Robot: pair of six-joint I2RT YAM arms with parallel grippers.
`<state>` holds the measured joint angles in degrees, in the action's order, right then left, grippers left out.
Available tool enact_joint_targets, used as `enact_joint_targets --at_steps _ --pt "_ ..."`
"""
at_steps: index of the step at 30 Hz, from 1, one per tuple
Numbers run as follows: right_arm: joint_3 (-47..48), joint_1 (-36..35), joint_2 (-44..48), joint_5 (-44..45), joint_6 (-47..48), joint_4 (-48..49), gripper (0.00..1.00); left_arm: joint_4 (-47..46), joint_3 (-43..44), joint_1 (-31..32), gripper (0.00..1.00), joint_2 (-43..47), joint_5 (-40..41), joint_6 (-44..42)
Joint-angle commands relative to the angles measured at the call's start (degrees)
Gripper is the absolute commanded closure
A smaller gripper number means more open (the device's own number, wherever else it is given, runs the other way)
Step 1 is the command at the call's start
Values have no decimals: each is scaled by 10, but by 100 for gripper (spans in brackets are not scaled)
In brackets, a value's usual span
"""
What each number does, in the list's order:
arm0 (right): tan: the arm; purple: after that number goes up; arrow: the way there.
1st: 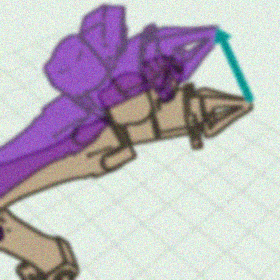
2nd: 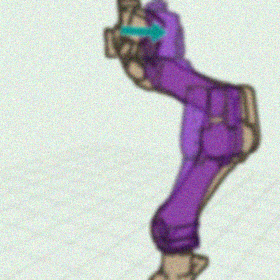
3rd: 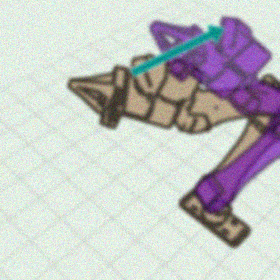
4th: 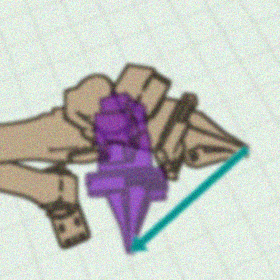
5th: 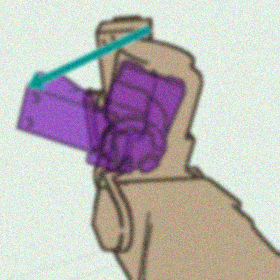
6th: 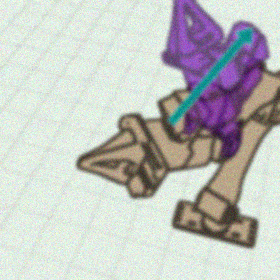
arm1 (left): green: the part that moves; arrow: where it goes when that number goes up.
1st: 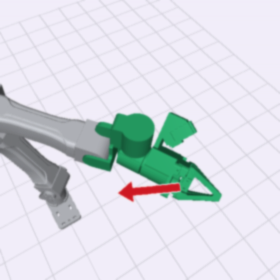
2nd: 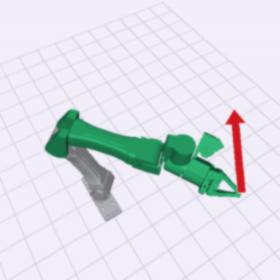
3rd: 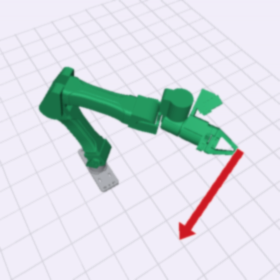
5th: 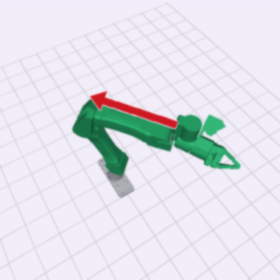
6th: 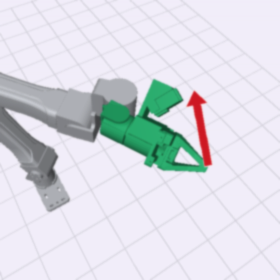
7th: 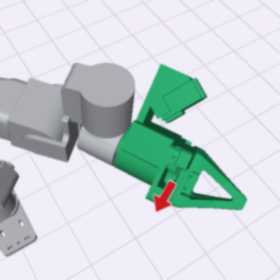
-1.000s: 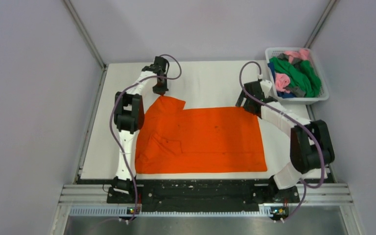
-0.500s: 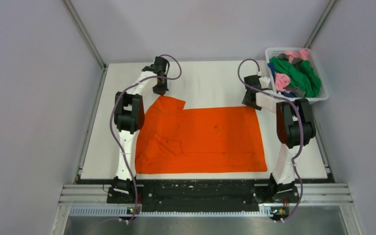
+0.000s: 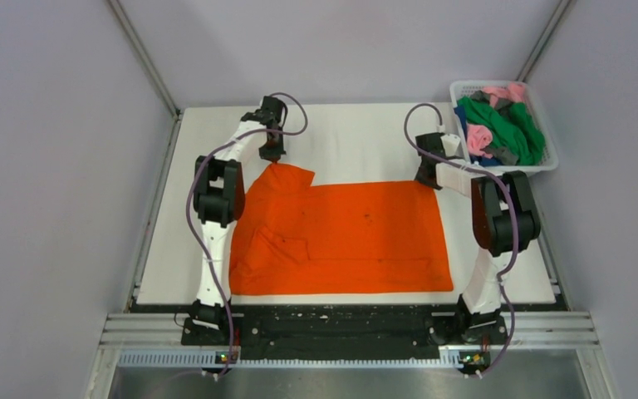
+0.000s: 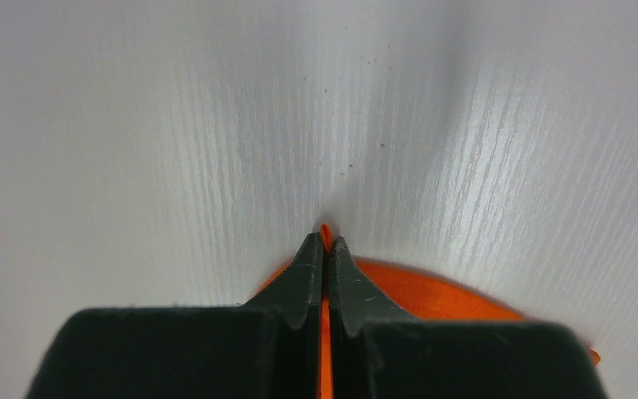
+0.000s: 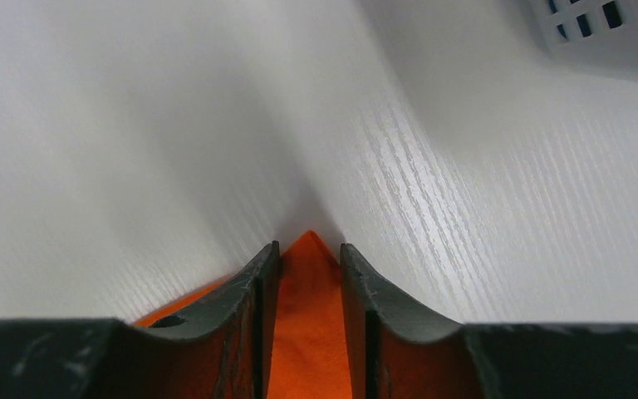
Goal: Fold and stack the t-shirts
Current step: Grab the side of the flattened tshirt furthest away from the robot with both arms
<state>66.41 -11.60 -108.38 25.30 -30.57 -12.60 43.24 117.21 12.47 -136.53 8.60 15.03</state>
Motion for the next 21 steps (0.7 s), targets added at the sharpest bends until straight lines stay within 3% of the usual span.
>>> enact_joint_targets --at_steps 1,9,16,21 --pt "-23 -2 24 -26 12 17 71 24 -12 -2 100 31 -3 10" --pt "-25 -2 41 -43 33 54 100 27 -17 -2 100 59 -23 18" --pt "-91 -11 121 -160 90 140 100 2 -101 10 100 129 -43 36" --pt "-129 -21 171 -178 94 128 100 -33 -201 21 100 202 -45 56"
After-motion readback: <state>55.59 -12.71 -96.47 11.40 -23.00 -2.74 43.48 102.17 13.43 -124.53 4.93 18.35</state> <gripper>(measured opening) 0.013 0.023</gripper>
